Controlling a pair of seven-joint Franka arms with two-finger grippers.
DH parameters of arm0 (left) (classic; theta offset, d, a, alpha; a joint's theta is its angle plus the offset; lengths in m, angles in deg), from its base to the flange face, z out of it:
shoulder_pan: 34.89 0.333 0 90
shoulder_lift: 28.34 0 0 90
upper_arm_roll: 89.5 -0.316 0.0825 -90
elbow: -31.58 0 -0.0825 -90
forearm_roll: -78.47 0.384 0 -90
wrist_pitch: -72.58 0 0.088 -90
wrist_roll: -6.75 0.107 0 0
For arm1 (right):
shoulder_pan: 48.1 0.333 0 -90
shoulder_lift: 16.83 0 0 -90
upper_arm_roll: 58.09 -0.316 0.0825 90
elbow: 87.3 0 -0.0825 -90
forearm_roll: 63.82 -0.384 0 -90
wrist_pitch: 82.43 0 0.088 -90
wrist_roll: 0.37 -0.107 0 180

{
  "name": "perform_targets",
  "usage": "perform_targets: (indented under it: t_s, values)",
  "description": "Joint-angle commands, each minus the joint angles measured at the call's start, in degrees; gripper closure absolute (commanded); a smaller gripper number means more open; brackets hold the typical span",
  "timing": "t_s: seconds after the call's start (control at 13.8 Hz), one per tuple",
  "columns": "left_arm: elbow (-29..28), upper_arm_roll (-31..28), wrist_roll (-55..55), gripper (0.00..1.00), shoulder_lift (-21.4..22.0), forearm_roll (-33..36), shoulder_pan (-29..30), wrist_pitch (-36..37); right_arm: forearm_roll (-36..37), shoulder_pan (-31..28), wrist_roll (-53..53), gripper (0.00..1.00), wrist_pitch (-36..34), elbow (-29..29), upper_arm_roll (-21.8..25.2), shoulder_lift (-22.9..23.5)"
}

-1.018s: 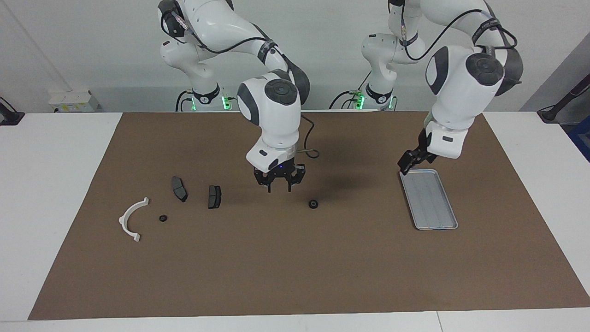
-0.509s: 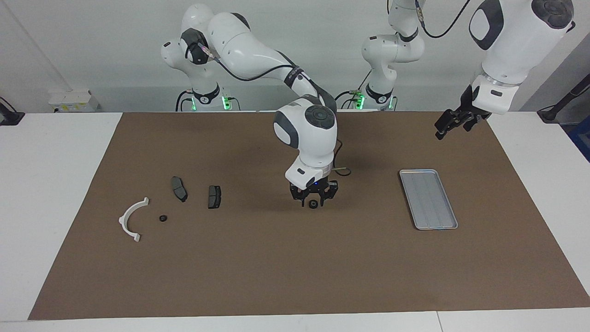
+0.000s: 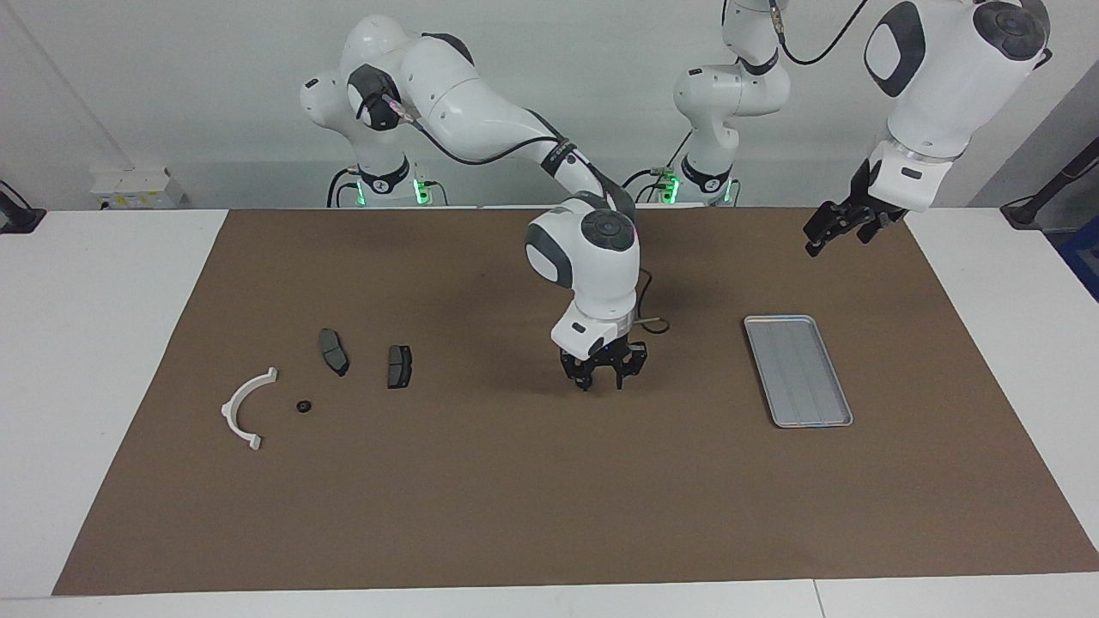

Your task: Place bearing gear from tray to pile

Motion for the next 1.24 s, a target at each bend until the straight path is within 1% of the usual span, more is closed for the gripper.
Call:
perform_targets:
  t_s: [0.0,0.22,0.36,0.44,0.51,0.58,0.65,1.16]
  values:
    - [0.10,0.74,0.92,0.00,-0.79,-0.39,0.98,-2.11,-1.36,-1.09,-0.12,0.43,3.57,3.46,-0.46,-0.34]
    - [0.65,0.30,1.18,0.00,-1.68,-1.45,0.98,-2.72,-1.36,-2.58,0.76,0.42,5.60,6.80,-0.46,-1.22]
    - [0.73,0.21,1.27,0.00,-2.30,-1.54,0.89,-2.99,-1.71,-2.50,0.58,0.34,5.34,6.81,-0.46,-1.40]
    - [0.82,0.04,1.44,0.00,-2.56,-1.71,0.80,-3.16,-3.62,-2.23,0.41,0.27,4.99,6.72,-0.46,-1.75]
    - [1.87,-0.14,1.36,0.00,-3.87,-2.49,0.80,-2.90,-4.25,-1.88,0.32,0.18,4.55,6.55,-0.46,-2.19]
    - [3.88,-0.14,1.36,0.00,-4.23,-2.50,0.71,-1.94,-4.35,-1.79,0.15,0.10,4.37,6.46,-0.46,-2.45]
    - [2.94,-0.14,1.53,0.00,-3.80,-2.50,0.71,-0.71,-4.35,-1.79,0.14,0.05,3.94,6.46,-0.46,-2.54]
    - [2.40,-0.49,1.71,0.00,-3.44,-2.41,0.10,-0.26,-4.35,-2.41,0.67,0.05,4.99,8.83,-0.46,-2.63]
